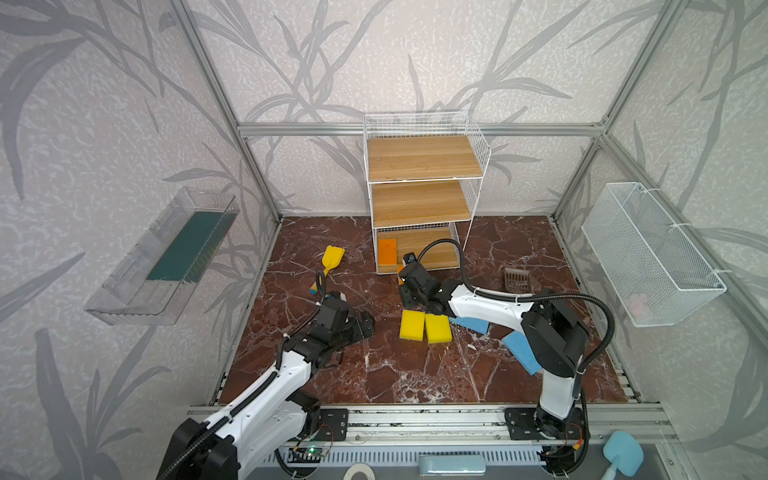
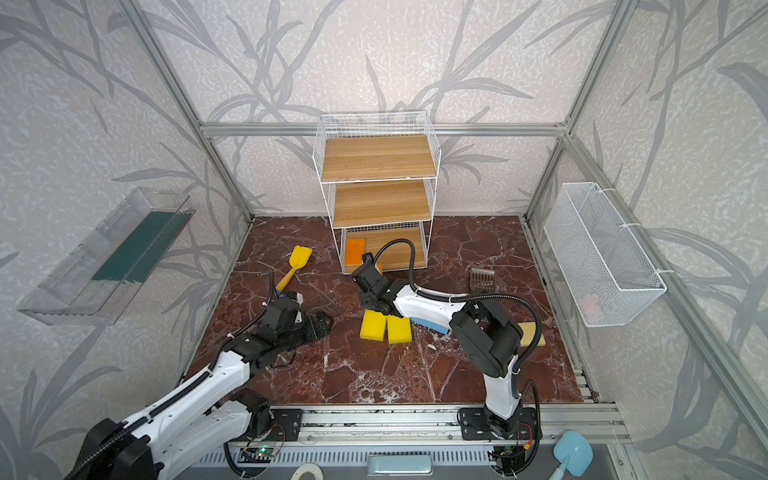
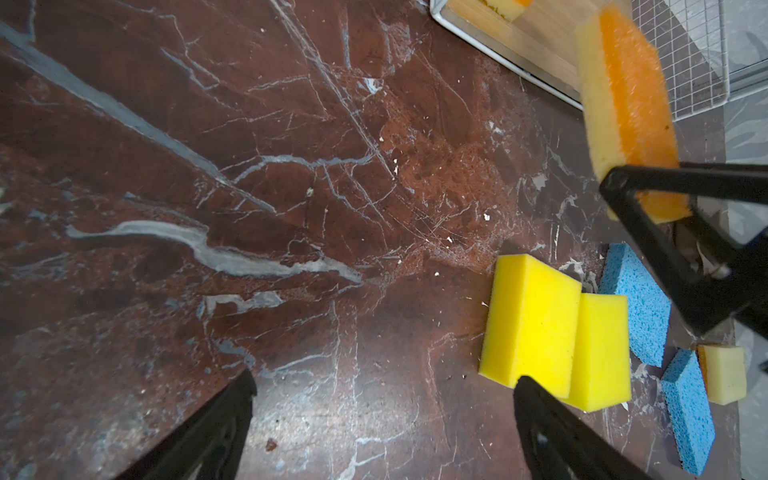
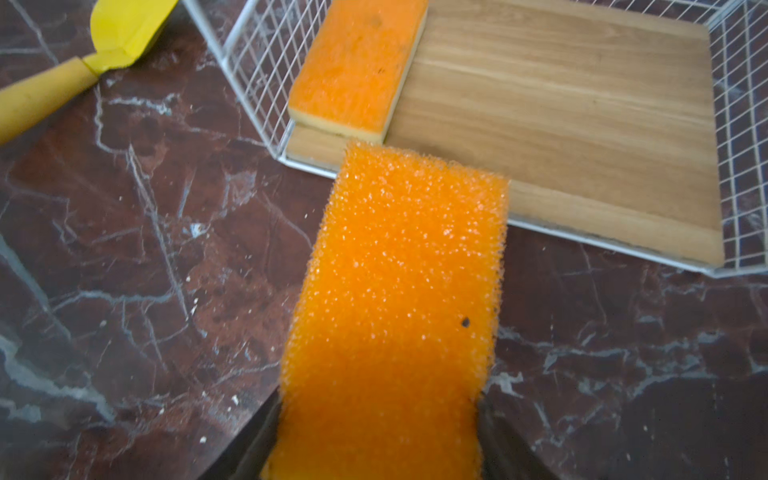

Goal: Place and organize the cleaning sponges onto the shelf
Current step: 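Carry the orange-faced sponge with the right gripper onto the bottom tier beside the first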

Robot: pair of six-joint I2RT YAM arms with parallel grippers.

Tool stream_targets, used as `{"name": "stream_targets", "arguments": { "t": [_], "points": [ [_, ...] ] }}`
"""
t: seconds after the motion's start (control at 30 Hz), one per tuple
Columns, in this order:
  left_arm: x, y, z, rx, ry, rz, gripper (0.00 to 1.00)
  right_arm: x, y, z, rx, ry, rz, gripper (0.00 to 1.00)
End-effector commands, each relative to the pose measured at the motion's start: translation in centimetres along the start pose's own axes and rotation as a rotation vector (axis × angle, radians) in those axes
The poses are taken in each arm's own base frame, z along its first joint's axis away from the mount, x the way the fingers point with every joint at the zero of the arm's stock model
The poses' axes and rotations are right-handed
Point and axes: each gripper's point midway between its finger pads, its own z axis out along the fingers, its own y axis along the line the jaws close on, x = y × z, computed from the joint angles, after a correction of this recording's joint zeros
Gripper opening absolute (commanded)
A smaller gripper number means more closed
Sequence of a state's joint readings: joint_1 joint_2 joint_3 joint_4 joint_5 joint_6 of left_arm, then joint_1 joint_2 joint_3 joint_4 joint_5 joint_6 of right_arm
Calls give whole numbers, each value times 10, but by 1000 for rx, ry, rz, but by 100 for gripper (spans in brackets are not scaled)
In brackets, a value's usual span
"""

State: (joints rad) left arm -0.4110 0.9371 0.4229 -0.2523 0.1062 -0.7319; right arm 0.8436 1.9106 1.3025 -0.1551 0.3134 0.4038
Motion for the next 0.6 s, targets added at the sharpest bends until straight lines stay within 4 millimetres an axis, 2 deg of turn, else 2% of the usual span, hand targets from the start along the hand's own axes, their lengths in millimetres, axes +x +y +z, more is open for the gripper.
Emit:
{"name": "stream_targets", "arguments": {
  "t": [0.0, 0.33, 0.57],
  "points": [
    [-13, -8, 1, 10, -38, 30, 99, -17, -10, 17, -8, -30, 9, 63],
    [-15, -6, 20, -25, -19, 24, 98, -42, -30, 53, -43, -132, 24, 63],
    [-18, -6, 26, -50, -9, 46, 97, -50, -29, 73, -71, -198, 14, 63]
  ]
}}
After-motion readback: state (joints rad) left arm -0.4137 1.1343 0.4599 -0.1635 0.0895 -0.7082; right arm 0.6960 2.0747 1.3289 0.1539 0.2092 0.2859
